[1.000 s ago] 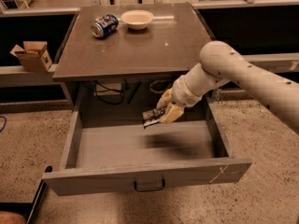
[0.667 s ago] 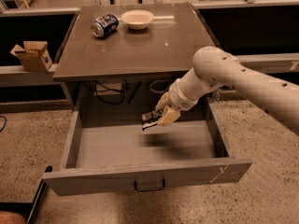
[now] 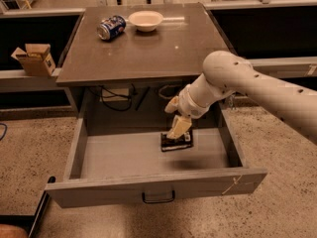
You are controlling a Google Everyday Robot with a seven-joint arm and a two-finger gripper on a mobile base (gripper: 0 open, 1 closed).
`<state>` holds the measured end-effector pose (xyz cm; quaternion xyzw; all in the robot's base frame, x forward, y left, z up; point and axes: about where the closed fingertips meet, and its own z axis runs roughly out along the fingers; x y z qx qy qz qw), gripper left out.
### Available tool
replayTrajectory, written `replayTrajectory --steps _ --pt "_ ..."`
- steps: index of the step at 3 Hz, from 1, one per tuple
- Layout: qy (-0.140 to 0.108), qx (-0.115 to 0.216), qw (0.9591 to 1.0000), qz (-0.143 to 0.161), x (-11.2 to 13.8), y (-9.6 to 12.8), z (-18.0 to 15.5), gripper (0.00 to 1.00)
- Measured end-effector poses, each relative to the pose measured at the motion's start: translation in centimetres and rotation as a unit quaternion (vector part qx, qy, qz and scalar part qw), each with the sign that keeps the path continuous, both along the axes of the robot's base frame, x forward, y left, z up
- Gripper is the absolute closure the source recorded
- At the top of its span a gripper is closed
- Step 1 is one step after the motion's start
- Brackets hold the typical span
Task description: Place rxbar chocolate into top drawer
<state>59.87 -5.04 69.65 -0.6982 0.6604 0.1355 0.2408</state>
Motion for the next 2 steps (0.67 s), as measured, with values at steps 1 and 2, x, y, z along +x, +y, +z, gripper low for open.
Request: replayTrajectory --steps 1,2 --pt "0.0 0.0 1.0 0.0 0.0 0.0 -0.01 0.0" --pt "0.0 0.0 1.0 0.0 0.0 0.0 -0.01 0.0"
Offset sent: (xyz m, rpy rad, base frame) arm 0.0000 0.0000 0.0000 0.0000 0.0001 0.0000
